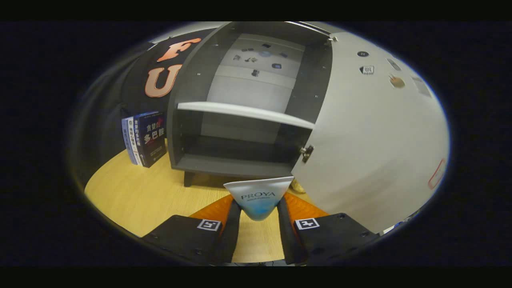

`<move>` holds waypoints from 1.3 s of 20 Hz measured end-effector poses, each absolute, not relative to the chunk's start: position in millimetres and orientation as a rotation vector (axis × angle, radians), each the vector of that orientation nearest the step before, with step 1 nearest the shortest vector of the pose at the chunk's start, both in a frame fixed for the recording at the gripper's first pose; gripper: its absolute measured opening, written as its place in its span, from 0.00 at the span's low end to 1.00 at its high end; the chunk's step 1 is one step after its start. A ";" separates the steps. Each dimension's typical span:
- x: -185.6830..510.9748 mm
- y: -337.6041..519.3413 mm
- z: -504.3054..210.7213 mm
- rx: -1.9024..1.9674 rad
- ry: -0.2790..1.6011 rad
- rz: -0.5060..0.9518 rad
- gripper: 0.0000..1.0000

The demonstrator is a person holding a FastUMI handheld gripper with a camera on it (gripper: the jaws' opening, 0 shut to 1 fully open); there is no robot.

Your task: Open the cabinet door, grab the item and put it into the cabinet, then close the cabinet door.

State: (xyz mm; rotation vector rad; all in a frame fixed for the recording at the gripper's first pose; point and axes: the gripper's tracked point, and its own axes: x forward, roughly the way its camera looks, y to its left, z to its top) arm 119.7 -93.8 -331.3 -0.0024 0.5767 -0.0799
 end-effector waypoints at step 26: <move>433.5 -96.1 -250.4 0.122 0.679 -0.057 0.65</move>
